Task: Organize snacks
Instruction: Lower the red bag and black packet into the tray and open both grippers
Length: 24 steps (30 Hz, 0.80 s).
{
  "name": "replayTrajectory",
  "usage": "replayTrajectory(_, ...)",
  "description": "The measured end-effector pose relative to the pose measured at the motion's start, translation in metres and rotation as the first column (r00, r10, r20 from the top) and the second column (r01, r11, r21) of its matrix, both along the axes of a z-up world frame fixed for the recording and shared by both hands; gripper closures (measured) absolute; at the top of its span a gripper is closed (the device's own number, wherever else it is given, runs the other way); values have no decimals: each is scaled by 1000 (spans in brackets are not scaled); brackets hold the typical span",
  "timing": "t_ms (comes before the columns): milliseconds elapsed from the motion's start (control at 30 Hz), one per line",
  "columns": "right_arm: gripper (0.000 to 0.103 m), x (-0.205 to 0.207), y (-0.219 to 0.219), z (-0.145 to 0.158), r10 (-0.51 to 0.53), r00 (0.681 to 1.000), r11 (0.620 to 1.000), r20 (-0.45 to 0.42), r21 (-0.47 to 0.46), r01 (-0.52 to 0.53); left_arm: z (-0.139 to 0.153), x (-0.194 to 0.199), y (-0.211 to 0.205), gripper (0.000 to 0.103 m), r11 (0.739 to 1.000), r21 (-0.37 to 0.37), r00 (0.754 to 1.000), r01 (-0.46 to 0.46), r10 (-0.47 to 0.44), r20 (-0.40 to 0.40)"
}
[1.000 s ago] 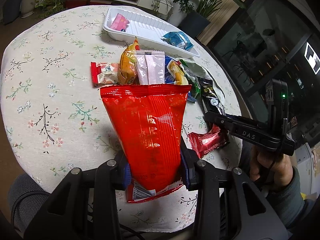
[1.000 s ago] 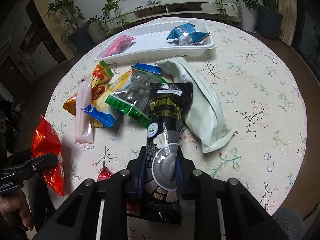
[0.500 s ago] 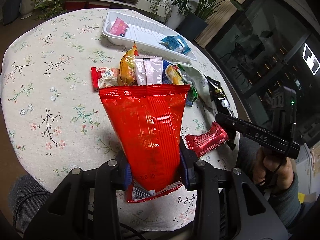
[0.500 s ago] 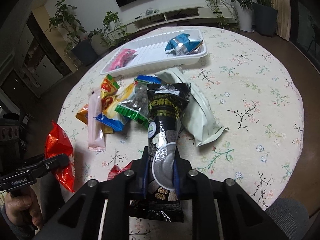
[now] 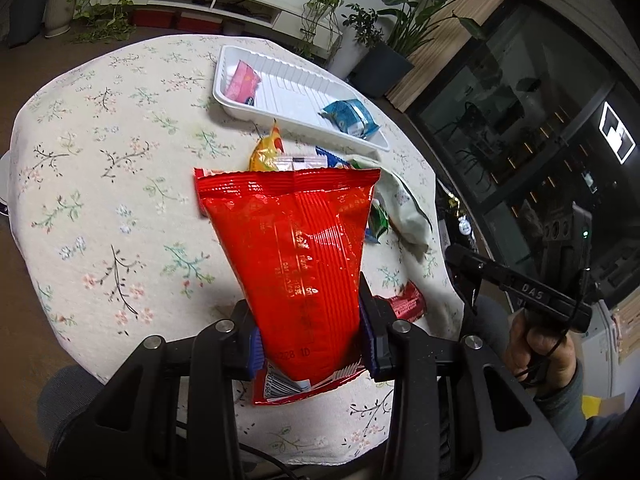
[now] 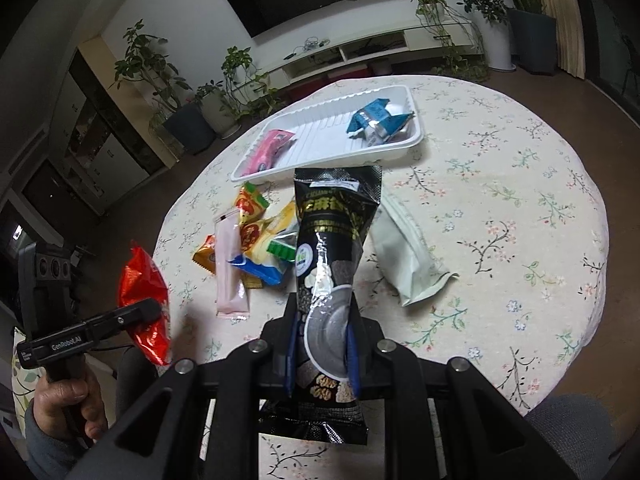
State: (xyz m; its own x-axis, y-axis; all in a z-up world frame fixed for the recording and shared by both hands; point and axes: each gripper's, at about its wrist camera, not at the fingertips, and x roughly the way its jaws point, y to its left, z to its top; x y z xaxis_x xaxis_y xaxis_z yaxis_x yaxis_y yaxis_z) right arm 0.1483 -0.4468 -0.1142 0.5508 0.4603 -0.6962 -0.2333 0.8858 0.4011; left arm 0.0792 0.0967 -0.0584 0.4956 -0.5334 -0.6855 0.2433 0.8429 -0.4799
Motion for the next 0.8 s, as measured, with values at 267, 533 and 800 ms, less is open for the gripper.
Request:
replayTrajectory(267, 82, 5, -16, 6, -44, 999, 999, 24, -3, 44, 19, 16, 9, 69, 1000, -9, 1000, -3, 3, 29)
replayTrajectory(533, 82, 44, -42, 54, -93, 988, 995, 124, -7, 95, 72, 82, 9, 69, 998, 55, 994, 23, -28, 105)
replayTrajectory(800, 82, 141, -12, 115, -27, 975, 999, 219, 31, 20, 107, 192, -24, 69, 986, 153, 990, 72, -89, 106)
